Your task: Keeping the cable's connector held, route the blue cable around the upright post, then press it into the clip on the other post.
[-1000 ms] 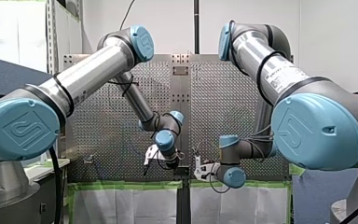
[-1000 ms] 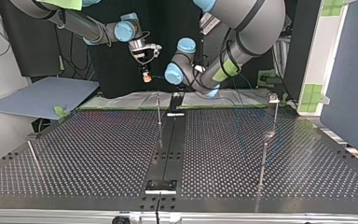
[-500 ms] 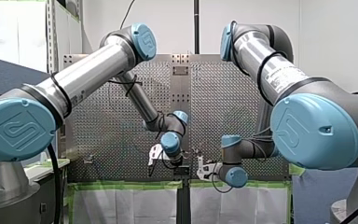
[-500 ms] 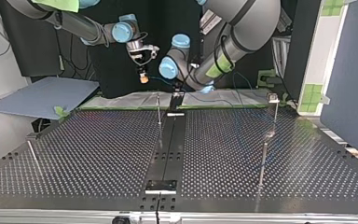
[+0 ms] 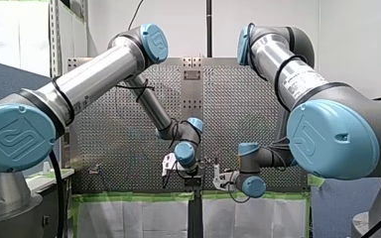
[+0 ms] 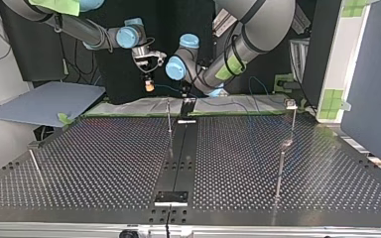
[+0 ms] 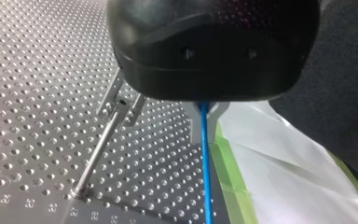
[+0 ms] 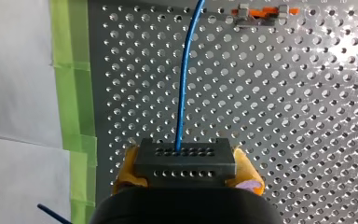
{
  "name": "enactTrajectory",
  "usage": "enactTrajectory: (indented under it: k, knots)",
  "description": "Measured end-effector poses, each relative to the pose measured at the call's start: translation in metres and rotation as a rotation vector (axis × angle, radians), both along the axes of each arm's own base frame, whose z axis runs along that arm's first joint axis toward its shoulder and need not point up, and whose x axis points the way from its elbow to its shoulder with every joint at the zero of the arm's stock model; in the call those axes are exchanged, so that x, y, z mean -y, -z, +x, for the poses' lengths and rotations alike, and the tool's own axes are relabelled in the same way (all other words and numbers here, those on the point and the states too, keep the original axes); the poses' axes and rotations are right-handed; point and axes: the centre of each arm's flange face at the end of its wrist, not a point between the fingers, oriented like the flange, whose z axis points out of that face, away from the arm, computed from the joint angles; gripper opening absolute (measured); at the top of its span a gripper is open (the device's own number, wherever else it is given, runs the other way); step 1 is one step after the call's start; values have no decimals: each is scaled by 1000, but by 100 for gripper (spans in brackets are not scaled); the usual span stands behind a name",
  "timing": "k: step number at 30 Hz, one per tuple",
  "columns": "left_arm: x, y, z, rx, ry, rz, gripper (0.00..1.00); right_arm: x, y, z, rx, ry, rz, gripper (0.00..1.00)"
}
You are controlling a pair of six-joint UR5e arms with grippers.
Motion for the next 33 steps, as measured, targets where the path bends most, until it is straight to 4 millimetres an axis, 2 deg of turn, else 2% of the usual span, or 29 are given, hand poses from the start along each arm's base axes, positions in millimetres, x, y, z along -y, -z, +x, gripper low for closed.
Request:
enactTrajectory:
  k: [21, 33]
  knots:
    - [9, -1, 11, 38, 36, -122, 1, 33, -9, -9, 22, 35, -20, 0]
    - [10, -5, 27, 100, 31, -199, 1, 47, -13, -10, 31, 23, -31, 0]
